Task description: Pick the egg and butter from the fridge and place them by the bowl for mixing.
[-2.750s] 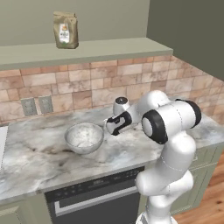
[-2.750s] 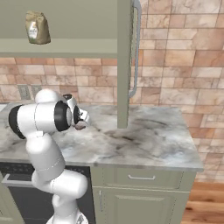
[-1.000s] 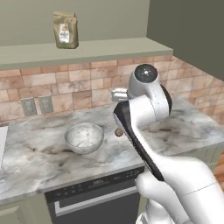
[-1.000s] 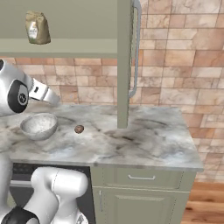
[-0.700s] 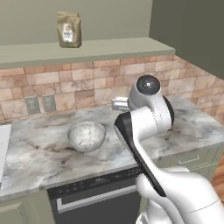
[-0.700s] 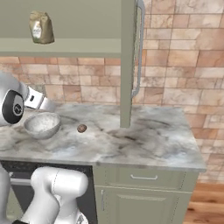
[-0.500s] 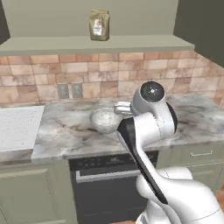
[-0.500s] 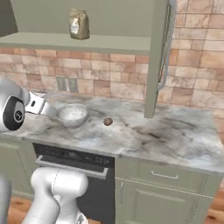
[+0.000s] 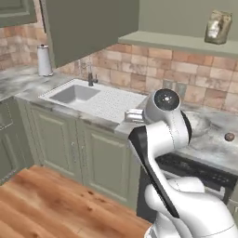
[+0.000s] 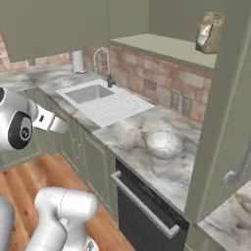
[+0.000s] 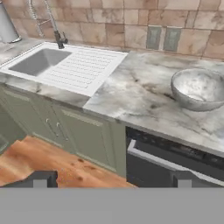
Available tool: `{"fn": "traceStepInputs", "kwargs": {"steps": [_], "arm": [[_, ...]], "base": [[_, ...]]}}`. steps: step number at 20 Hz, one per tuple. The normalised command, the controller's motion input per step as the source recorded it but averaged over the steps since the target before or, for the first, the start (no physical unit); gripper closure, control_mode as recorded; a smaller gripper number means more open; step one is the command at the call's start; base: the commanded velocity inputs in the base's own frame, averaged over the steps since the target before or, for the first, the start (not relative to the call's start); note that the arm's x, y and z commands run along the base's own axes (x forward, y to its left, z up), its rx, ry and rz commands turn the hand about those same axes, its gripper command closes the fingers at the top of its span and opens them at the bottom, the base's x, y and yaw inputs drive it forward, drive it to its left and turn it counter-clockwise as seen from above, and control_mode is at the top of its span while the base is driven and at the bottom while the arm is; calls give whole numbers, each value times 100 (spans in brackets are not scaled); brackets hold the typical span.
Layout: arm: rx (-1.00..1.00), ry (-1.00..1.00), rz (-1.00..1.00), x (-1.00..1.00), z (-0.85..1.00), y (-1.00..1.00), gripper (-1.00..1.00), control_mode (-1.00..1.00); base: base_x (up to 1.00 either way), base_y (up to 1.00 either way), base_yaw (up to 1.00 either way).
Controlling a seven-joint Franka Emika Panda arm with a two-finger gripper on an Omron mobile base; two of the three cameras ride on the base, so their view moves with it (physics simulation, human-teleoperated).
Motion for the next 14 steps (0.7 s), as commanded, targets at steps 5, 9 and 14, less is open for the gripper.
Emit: {"fn": "traceStepInputs", "kwargs": {"steps": [5,9,14], "arm": [[0,0,0,0,0,0,-100,100],[0,0,0,0,0,0,-100,100],[0,0,0,0,0,0,-100,100]], "base": [[-1,37,93],[0,54,87],[-6,49,91]]}}
